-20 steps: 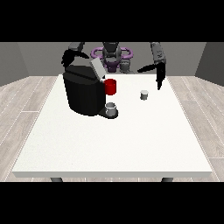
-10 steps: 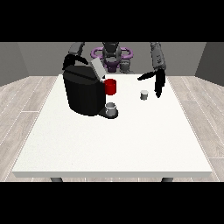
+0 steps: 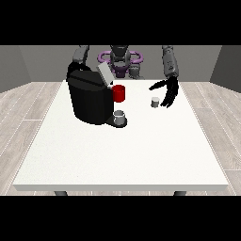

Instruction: Insert the coffee pod into the coffee machine and close the lid

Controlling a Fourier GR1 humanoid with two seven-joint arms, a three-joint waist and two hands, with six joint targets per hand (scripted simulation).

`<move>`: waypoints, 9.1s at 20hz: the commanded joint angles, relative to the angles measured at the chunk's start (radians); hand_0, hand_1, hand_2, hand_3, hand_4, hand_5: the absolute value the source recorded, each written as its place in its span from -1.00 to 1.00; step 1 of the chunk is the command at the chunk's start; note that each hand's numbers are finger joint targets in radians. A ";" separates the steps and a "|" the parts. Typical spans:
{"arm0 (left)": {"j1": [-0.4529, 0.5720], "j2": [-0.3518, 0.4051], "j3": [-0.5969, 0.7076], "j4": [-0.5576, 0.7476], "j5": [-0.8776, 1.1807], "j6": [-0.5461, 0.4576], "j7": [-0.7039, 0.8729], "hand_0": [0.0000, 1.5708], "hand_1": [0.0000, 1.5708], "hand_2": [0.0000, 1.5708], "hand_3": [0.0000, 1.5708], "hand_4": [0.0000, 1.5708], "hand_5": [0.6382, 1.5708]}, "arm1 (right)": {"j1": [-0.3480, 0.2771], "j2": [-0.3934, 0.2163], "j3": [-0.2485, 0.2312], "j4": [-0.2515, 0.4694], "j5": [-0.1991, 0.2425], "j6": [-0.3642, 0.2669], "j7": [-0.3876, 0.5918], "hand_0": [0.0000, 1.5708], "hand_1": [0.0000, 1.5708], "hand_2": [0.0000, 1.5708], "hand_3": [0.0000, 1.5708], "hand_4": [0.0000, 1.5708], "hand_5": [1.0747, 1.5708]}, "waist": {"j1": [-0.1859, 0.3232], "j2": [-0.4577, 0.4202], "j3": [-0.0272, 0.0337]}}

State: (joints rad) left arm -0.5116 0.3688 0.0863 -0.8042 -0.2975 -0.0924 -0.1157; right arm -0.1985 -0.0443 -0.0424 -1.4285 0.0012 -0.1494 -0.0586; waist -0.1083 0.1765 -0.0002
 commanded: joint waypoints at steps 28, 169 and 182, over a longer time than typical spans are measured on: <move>-0.136 0.073 -0.031 0.305 -0.313 0.279 -0.194 0.49 0.49 0.64 0.51 -0.47 1.00 | -0.042 0.022 0.026 -0.060 -0.016 -0.004 0.057 -1.00 -1.00 -1.00 -1.00 -0.34 1.00 | -0.083 0.063 -0.0004; -0.174 -0.229 0.267 0.110 -0.029 -0.159 -0.141 -1.00 -1.00 -1.00 -1.00 -0.76 1.00 | 0.148 -0.054 -0.075 0.107 -0.050 -0.010 -0.007 -1.00 -1.00 -1.00 -1.00 -0.45 1.00 | 0.115 -0.402 -0.0006; 0.007 -0.294 0.284 -0.005 0.103 -0.211 -0.121 -1.00 -1.00 -1.00 -1.00 -0.83 1.00 | 0.044 -0.121 -0.018 -0.067 -0.094 0.137 0.097 -1.00 -1.00 -1.00 -1.00 -1.00 1.00 | 0.170 -0.429 0.0002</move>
State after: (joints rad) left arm -0.5476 0.0853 0.3706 -0.7593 -0.2311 -0.2921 -0.2392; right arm -0.1354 -0.1683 -0.0845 -1.4499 -0.0871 -0.0387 0.0221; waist 0.0524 -0.2597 -0.0004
